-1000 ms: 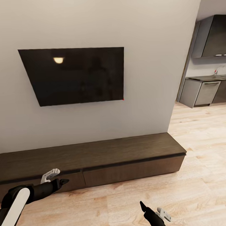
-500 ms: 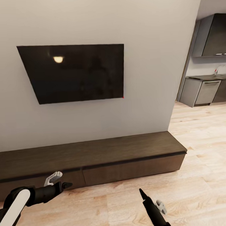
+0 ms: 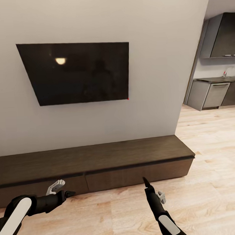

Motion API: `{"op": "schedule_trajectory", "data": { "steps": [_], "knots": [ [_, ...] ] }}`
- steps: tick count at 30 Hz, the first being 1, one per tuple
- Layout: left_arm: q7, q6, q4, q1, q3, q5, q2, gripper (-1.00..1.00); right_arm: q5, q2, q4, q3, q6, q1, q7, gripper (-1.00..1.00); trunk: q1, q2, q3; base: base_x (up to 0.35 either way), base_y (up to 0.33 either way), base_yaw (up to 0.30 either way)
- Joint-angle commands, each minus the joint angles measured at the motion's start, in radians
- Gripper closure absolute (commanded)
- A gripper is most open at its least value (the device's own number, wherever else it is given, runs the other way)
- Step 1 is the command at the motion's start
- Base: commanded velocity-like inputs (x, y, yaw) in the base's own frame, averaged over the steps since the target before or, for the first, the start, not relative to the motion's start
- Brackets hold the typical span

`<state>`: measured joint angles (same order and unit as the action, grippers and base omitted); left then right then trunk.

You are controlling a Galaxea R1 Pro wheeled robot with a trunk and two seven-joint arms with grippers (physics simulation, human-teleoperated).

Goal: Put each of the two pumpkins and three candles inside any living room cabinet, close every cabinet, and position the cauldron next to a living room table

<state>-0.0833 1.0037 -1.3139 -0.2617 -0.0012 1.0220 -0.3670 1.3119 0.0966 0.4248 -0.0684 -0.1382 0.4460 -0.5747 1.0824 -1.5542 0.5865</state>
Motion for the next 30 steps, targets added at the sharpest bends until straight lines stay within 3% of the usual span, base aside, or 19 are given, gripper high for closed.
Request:
{"op": "schedule_trajectory", "data": {
  "steps": [1, 16, 22, 30],
  "knots": [
    [-0.009, 0.003, -0.001, -0.001, -0.001, 0.011, -0.001, -1.00, 0.009, 0.005, -0.005, -0.006, -0.008, 0.003, -0.005, -1.00, 0.004, -0.008, 0.004, 0.000, 0.000, 0.000],
    [-0.009, 0.003, -0.007, -0.001, -0.005, 0.013, -0.005, -1.00, 0.009, 0.002, -0.009, -0.002, 0.003, 0.005, -0.054, -1.00, 0.061, -0.113, 0.051, 0.000, 0.000, 0.000],
    [-0.009, 0.003, -0.010, -0.001, -0.007, 0.066, -0.011, -1.00, 0.009, 0.002, -0.011, -0.002, 0.007, 0.005, -0.059, -1.00, 0.084, -0.155, 0.070, 0.000, 0.000, 0.000],
    [-0.009, 0.003, -0.010, -0.001, -0.008, 0.073, -0.013, -1.00, 0.009, 0.002, -0.012, -0.004, 0.007, 0.005, -0.059, -1.00, 0.115, -0.211, 0.095, 0.000, 0.000, 0.000]
  ]
}}
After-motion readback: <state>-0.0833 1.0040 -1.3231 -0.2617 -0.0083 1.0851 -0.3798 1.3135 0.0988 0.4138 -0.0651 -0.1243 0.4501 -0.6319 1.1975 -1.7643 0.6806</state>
